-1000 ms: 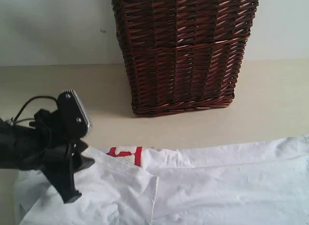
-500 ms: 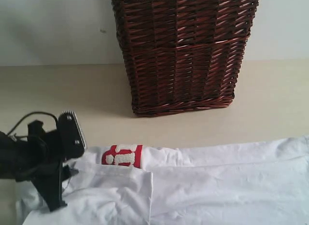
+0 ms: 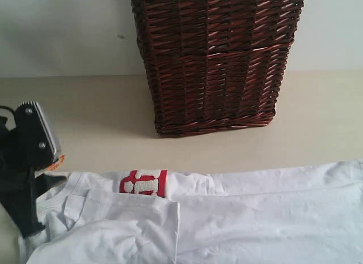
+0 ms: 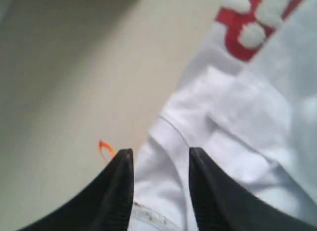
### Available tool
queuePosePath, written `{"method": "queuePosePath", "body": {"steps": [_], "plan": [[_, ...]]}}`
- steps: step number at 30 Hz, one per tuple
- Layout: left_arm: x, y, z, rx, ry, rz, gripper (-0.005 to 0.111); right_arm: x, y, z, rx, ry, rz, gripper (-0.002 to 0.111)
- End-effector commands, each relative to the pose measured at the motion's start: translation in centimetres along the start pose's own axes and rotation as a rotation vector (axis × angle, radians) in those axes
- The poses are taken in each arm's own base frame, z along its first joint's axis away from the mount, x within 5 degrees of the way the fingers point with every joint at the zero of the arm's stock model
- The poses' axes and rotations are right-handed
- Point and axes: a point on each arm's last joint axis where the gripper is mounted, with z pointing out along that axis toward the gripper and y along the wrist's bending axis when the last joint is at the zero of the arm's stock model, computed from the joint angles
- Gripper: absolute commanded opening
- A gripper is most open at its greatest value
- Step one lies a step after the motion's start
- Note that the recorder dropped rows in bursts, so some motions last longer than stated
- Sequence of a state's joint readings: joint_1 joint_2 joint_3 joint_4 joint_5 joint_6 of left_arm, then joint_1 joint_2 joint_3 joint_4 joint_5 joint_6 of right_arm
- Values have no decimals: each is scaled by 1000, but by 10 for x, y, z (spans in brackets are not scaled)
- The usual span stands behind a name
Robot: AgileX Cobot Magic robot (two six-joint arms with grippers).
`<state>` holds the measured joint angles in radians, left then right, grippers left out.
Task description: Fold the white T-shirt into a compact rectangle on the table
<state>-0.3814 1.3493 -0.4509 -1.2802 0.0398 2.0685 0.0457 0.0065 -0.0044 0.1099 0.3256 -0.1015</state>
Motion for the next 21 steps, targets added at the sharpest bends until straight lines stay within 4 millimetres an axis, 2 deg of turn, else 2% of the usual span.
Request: {"method": "queuePosePath", "body": {"steps": [1, 3, 5, 10, 14, 16, 21], "plan": [[28, -21, -1, 181, 35, 220, 37, 0, 0, 0, 2, -15, -3, 0], [37, -29, -4, 292, 35, 281, 37, 0, 0, 0, 2, -15, -3, 0], [42, -30, -6, 347, 41, 248, 37, 0, 0, 0, 2, -15, -3, 0], [51, -19, -6, 288, 80, 175, 37, 0, 0, 0, 2, -15, -3, 0], [54, -14, -6, 241, 96, 294, 38, 0, 0, 0, 2, -15, -3, 0], [54, -13, -6, 245, 102, 343, 46, 0, 0, 0, 2, -15, -3, 0], [53, -11, -5, 216, 96, 265, 97, 0, 0, 0, 2, -15, -3, 0]]}}
